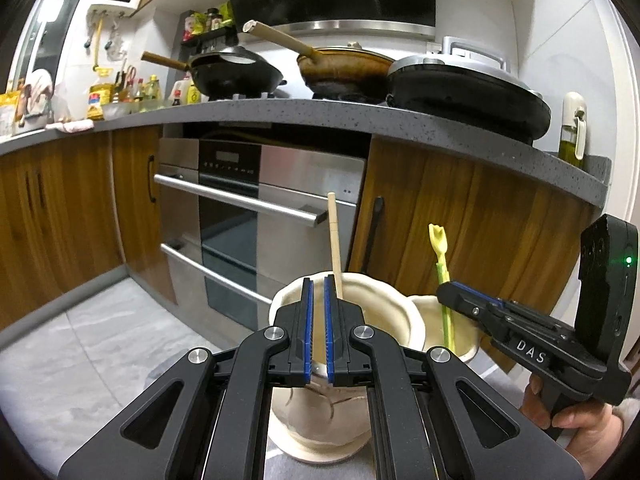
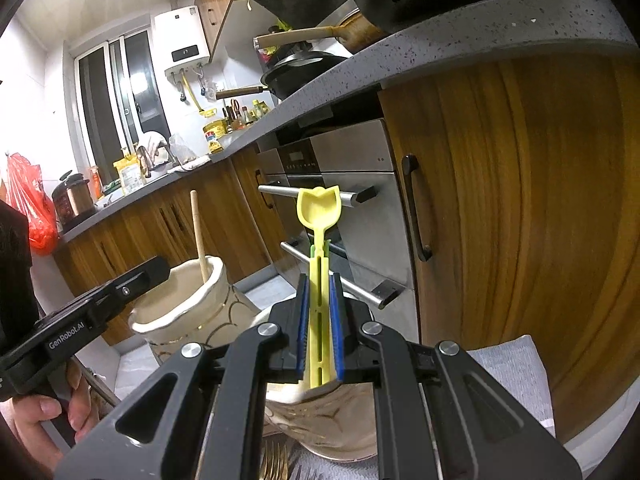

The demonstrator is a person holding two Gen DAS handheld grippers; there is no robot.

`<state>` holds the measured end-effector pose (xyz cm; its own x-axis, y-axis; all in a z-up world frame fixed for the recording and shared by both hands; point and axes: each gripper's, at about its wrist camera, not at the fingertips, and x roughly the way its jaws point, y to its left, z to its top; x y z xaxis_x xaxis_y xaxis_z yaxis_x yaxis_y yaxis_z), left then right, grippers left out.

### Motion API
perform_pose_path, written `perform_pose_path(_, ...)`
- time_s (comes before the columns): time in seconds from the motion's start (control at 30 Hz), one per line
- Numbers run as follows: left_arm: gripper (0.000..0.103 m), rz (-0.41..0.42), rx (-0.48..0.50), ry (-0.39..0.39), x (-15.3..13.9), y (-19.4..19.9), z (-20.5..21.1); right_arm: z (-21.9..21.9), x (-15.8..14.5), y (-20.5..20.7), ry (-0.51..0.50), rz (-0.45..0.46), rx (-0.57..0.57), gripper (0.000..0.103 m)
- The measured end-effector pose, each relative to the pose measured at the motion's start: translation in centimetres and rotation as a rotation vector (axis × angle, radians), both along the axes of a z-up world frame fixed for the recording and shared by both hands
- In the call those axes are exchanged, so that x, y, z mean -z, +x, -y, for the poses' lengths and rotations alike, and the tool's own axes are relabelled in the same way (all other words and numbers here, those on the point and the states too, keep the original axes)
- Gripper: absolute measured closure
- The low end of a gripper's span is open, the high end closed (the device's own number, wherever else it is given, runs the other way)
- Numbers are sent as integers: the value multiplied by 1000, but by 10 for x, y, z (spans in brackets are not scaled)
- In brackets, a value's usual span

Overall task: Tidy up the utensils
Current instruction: 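Drop the chopstick in the tall cup with left tool while right drops spoon in small cup, then withdraw both open tools back toward the remaining utensils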

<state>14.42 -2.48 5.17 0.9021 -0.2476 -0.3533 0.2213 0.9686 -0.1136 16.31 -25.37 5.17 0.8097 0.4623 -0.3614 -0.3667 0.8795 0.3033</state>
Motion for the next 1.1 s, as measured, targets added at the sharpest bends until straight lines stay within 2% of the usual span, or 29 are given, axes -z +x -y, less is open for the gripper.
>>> perform_pose_path(0.07,92,1,-2,-1,-2,-2,0,1,-2,-2,-6,7,6,87)
perform_pose_path(0.13,89,8,-1,1,-5,-6,0,3,-6,-5,-3,17,12,67)
perform_pose_path(0.2,88,11,-4,13,-8,-11,0,7,-8,-10,2,26,17,63)
perform_pose_path(0.23,84,13,-7,21,-10,-15,0,9,-9,-13,1,27,21,59)
perform_pose_path(0.37,57,28,-19,36,-14,-32,-2,18,-13,-28,-12,28,38,46)
perform_pose_path(0.43,48,31,-27,47,-15,-39,-3,21,-13,-35,-26,24,44,35)
perform_pose_path(0.47,42,29,-30,52,-16,-44,-4,23,-13,-39,-32,18,45,33)
perform_pose_path(0.63,22,9,-45,67,-13,-62,-8,33,-12,-59,-51,-7,53,11)
perform_pose_path(0.7,15,2,-60,78,-11,-70,-10,35,-12,-67,-62,-9,54,6)
perform_pose_path(0.73,11,-4,-64,81,-10,-73,-11,37,-11,-72,-74,-10,59,5)
perform_pose_path(0.83,9,-25,-75,82,-5,-81,-16,38,-9,-85,-114,-12,74,5)
perform_pose_path(1.1,8,-107,-102,94,13,-101,-29,46,-5,-105,-159,-81,91,5)
